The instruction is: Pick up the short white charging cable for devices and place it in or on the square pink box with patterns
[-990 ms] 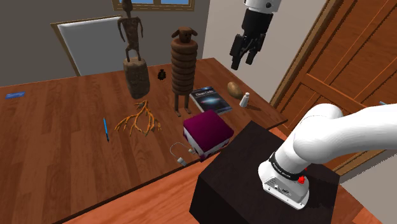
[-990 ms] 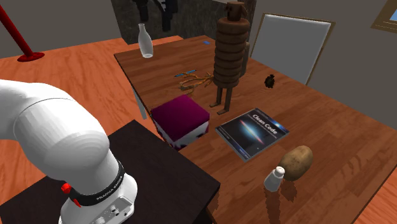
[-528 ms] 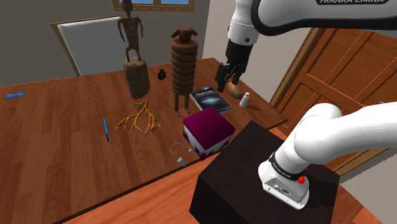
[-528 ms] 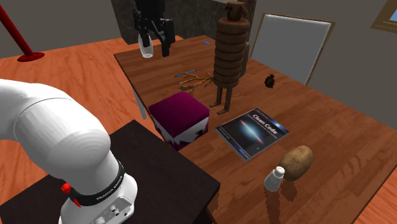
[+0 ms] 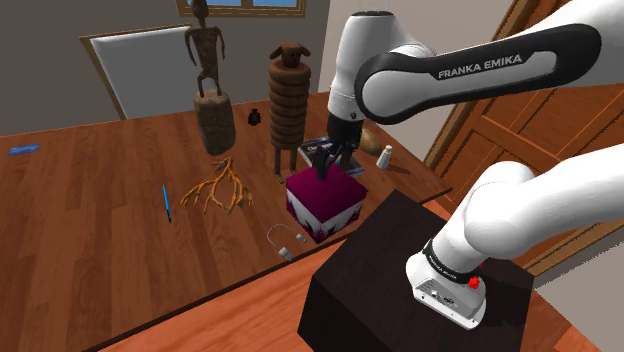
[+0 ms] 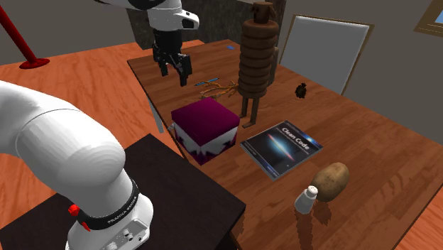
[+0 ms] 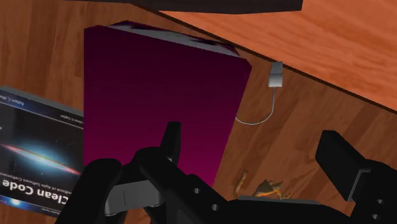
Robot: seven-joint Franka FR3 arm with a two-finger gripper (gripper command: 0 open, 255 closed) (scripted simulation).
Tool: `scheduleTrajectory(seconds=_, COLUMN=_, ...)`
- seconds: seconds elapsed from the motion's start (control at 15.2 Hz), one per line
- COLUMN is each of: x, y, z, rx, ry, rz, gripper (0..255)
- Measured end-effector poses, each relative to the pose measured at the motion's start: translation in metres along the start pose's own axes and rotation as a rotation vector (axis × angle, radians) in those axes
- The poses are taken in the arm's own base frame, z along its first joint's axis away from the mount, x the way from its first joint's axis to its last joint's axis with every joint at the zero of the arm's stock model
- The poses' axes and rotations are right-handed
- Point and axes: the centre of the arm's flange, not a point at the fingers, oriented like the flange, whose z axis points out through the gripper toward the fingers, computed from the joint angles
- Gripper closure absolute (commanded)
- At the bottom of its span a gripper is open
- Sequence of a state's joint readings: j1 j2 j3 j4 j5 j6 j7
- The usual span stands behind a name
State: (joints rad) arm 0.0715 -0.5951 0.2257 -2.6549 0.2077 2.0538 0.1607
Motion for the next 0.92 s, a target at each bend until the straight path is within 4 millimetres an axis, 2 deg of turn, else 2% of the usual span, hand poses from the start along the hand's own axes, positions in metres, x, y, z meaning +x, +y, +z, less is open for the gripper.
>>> scheduleTrajectory(seconds=0.2, x=0.006, y=-0.021, z=0.035, rx=-0.004, ry=0.001, rz=-0.011, gripper=0)
scheduleTrajectory(seconds=0.59, x=0.025, y=-0.048, z=0.103, rx=-0.013, ry=0.005, rz=-0.031, gripper=0)
scheduleTrajectory(seconds=0.92, x=0.032, y=-0.075, z=0.164, rx=-0.021, ry=0.008, rz=-0.048, gripper=0)
